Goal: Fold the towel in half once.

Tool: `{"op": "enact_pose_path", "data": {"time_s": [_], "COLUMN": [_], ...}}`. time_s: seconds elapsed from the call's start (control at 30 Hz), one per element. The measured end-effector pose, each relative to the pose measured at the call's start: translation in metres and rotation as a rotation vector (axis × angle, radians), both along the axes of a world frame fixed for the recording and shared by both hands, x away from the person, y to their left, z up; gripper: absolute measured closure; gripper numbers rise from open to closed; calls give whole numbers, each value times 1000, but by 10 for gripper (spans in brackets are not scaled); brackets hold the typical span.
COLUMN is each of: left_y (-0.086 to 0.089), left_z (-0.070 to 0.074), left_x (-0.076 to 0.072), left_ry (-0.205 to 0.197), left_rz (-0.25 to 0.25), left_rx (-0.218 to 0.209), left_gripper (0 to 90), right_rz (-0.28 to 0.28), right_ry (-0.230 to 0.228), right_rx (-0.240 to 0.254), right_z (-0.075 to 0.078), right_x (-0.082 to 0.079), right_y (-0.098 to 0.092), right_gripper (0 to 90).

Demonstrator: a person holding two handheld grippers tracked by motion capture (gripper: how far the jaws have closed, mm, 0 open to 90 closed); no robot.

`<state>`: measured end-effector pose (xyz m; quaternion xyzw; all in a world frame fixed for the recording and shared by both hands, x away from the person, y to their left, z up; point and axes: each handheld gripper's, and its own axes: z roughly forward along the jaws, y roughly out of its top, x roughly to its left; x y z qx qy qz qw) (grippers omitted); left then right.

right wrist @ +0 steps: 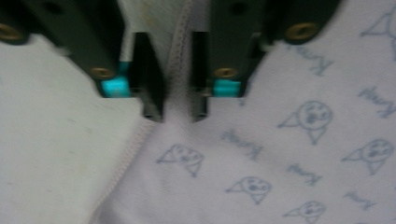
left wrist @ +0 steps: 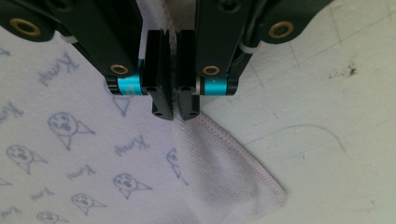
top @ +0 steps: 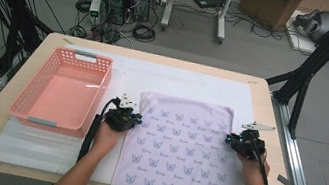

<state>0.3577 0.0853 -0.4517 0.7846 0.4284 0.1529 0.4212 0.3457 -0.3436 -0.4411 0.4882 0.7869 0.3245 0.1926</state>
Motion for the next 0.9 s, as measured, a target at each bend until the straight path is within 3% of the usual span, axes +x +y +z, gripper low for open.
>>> {"op": "enact_pose_path", "data": {"time_s": [0.1,0.13,0.23,0.27,0.4,0.57,0.63,0.73,0.9], "left_y": [5,8,7,8,14,20,20,23,28], "left_z": [0,0,4,8,15,24,27,31,25], "left_x": [4,5,6,6,0,-18,-25,-35,-49], "left_ry": [9,19,-7,-14,-8,-21,-10,-17,16], "left_rz": [85,106,125,129,107,50,11,-5,-17], "left_rx": [-28,-56,-67,-89,-124,-159,-133,-154,-196], "left_gripper": [864,865,865,865,864,863,862,862,862], "right_rz": [-16,-27,-69,-77,-63,-14,-2,14,35], "right_ry": [13,12,-16,-26,-43,-63,-71,-76,-93], "right_rx": [17,26,66,83,117,162,171,172,182], "right_z": [1,1,0,0,4,13,15,17,21], "right_x": [2,3,6,6,2,-17,-27,-39,-60], "right_y": [0,-1,-7,-7,-11,-16,-18,-20,-23], "right_gripper": [863,864,866,866,865,862,861,861,860]}}
